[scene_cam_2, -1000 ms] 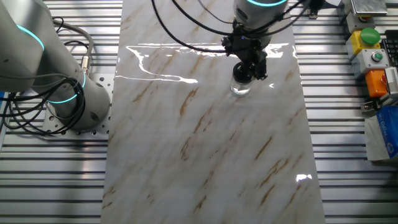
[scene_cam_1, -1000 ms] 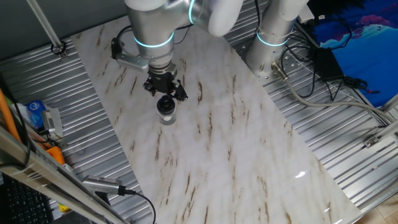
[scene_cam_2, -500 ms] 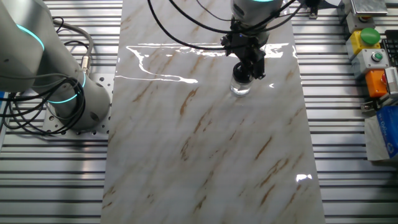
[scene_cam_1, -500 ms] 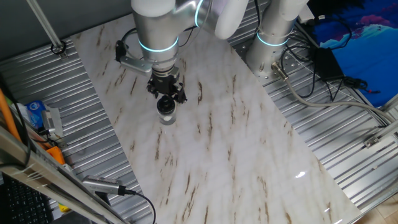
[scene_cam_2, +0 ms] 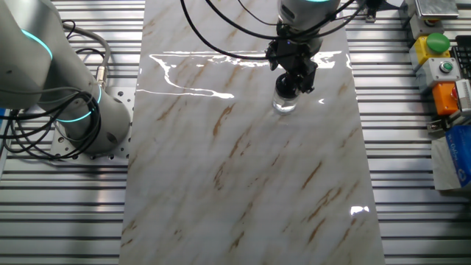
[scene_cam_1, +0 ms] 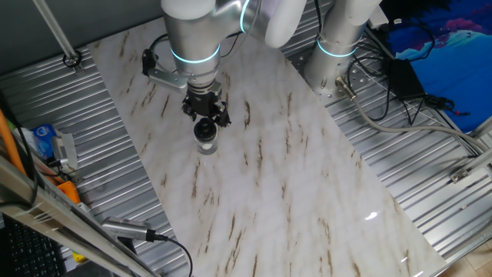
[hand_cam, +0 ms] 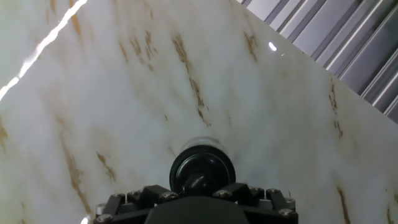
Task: Unscrew the lid from the jar
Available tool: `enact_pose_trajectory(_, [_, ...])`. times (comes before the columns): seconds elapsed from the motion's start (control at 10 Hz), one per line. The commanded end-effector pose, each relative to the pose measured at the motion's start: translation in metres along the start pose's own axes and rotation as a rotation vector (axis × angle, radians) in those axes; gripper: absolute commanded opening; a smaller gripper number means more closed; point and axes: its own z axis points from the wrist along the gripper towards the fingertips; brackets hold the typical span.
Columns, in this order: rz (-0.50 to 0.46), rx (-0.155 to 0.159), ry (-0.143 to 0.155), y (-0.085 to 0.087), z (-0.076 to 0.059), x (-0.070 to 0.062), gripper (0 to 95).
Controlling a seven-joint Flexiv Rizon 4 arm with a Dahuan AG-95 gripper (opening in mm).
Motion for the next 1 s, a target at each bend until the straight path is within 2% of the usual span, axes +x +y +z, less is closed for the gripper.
enact_pose_trajectory(0.1, [-0.004,0.001,0.003,-0.003,0.002,-0.002,76.0])
enact_pose_trajectory(1.0, [-0.007,-0.001,-0.003,-0.011,0.015,-0.008,76.0])
